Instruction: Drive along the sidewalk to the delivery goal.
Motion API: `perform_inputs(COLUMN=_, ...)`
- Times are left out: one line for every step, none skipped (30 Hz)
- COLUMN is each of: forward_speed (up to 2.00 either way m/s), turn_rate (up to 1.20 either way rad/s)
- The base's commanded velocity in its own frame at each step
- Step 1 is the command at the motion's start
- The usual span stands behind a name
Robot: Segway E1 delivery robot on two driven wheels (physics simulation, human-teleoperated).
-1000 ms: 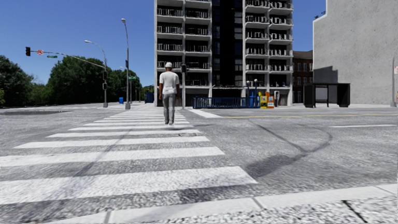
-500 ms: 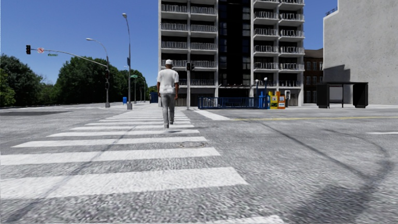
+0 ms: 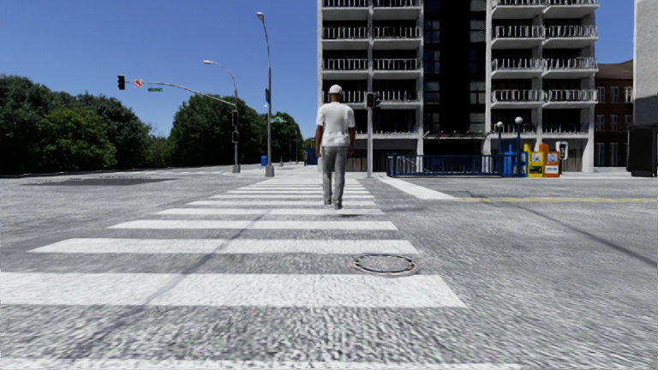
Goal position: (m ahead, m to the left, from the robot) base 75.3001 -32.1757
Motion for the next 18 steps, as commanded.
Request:
perform_inputs(forward_speed=2.0, turn_rate=0.0)
perform_inputs(forward_speed=2.0, turn_rate=0.0)
perform_inputs(forward_speed=2.0, turn_rate=0.0)
perform_inputs(forward_speed=2.0, turn_rate=0.0)
perform_inputs(forward_speed=2.0, turn_rate=0.0)
perform_inputs(forward_speed=2.0, turn_rate=0.0)
perform_inputs(forward_speed=2.0, turn_rate=0.0)
perform_inputs(forward_speed=2.0, turn_rate=0.0)
perform_inputs(forward_speed=2.0, turn_rate=0.0)
perform_inputs(forward_speed=2.0, turn_rate=0.0)
perform_inputs(forward_speed=2.0, turn_rate=0.0)
perform_inputs(forward_speed=2.0, turn_rate=0.0)
perform_inputs(forward_speed=2.0, turn_rate=0.0)
perform_inputs(forward_speed=2.0, turn_rate=0.0)
perform_inputs(forward_speed=2.0, turn_rate=0.0)
perform_inputs(forward_speed=2.0, turn_rate=0.0)
perform_inputs(forward_speed=2.0, turn_rate=0.0)
perform_inputs(forward_speed=2.0, turn_rate=0.0)
